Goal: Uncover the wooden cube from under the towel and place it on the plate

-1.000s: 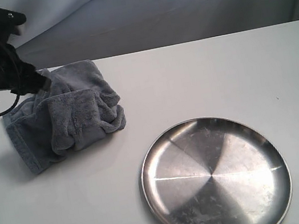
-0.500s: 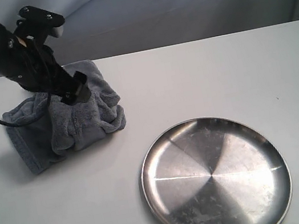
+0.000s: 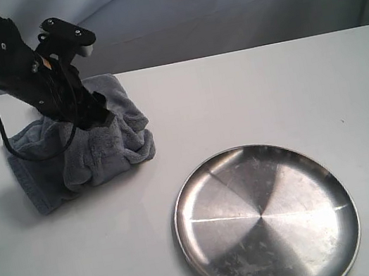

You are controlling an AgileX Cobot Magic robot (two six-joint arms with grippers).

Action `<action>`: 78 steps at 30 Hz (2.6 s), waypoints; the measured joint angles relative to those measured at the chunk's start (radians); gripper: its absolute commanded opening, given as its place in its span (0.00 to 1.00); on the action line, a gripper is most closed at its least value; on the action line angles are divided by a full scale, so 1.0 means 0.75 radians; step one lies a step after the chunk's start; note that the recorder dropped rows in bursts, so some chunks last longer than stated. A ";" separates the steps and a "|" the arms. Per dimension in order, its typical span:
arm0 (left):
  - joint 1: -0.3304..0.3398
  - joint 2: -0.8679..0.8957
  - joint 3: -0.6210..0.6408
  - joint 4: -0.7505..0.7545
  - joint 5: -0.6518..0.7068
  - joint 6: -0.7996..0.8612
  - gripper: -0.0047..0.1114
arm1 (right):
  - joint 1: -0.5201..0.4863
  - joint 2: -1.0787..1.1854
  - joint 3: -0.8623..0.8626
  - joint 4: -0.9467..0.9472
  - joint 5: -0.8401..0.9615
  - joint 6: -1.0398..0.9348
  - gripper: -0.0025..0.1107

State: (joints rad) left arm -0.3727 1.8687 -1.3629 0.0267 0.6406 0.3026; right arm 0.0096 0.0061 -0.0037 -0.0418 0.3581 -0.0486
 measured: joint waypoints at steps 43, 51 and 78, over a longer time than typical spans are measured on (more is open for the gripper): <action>0.143 0.000 0.000 -0.611 0.674 0.570 0.04 | 0.000 0.000 0.000 0.000 0.000 0.000 0.02; 0.140 0.000 0.000 -0.699 0.296 0.509 0.04 | 0.000 0.000 0.000 0.000 0.000 0.000 0.02; 0.140 -0.099 0.066 0.079 0.011 -0.136 0.05 | 0.000 0.000 0.000 0.000 0.000 0.000 0.02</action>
State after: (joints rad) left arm -0.2675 1.7948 -1.3133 0.0861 0.6489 0.2006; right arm 0.0096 0.0061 -0.0037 -0.0418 0.3581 -0.0486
